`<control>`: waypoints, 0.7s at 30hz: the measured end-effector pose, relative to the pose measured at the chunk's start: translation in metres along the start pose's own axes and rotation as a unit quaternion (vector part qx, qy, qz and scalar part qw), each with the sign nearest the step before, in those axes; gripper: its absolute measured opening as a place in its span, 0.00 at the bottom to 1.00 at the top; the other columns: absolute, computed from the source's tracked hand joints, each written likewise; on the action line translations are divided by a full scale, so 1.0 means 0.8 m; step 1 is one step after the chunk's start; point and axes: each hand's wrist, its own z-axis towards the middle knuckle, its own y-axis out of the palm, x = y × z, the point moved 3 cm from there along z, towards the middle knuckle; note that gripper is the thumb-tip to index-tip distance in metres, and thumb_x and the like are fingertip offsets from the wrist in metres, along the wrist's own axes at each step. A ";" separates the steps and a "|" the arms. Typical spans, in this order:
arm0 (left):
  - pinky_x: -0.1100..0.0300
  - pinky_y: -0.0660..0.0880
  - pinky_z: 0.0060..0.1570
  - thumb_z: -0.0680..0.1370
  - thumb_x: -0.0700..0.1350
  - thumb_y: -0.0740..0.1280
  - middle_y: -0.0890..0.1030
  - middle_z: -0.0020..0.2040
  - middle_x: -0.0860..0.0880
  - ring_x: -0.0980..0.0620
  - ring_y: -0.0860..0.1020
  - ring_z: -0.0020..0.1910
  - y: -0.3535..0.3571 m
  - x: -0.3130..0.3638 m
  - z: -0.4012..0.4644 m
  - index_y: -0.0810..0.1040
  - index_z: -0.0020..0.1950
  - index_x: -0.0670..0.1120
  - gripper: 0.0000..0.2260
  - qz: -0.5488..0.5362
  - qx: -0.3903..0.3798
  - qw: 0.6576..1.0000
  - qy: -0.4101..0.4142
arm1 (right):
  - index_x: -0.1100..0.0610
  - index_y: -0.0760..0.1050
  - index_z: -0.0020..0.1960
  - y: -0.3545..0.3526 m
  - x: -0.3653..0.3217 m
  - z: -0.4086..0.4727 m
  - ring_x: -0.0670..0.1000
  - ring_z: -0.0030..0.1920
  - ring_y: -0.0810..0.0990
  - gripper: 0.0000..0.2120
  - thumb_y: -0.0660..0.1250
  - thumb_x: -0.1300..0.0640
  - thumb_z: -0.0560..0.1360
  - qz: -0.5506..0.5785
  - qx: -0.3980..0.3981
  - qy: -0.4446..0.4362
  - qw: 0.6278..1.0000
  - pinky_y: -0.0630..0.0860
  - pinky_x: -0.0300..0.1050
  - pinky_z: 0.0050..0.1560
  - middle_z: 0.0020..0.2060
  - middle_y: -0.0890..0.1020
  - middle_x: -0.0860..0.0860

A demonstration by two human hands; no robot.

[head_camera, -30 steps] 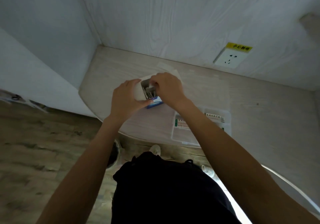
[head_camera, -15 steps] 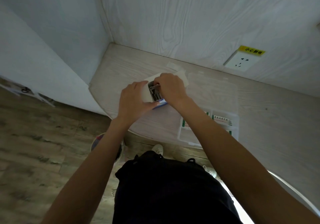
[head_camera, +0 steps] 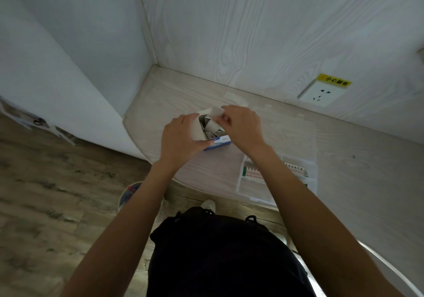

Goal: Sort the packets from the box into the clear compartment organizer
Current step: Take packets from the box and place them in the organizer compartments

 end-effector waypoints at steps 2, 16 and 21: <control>0.53 0.70 0.54 0.64 0.60 0.75 0.78 0.58 0.48 0.46 0.75 0.56 -0.002 -0.001 0.000 0.72 0.64 0.47 0.33 0.002 0.001 1.000 -0.006 | 0.61 0.80 0.43 -0.008 0.006 -0.002 0.55 0.44 0.81 0.14 0.66 0.50 0.76 0.048 0.040 0.022 0.998 0.69 0.42 0.38 0.45 0.84 0.54; 0.56 0.68 0.54 0.66 0.62 0.73 0.76 0.60 0.47 0.47 0.74 0.58 -0.012 0.000 0.004 0.71 0.64 0.47 0.33 0.006 0.012 0.999 -0.047 | 0.60 0.80 0.43 -0.022 0.028 -0.008 0.48 0.38 0.83 0.05 0.68 0.59 0.73 0.268 0.137 0.157 0.940 0.80 0.40 0.41 0.35 0.83 0.50; 0.52 0.67 0.60 0.66 0.62 0.73 0.70 0.67 0.45 0.45 0.69 0.64 -0.012 -0.011 0.015 0.64 0.71 0.47 0.39 0.033 -0.021 0.997 -0.073 | 0.58 0.79 0.46 -0.041 0.037 -0.013 0.49 0.37 0.83 0.03 0.68 0.63 0.74 0.383 0.164 0.201 0.887 0.82 0.44 0.39 0.37 0.83 0.52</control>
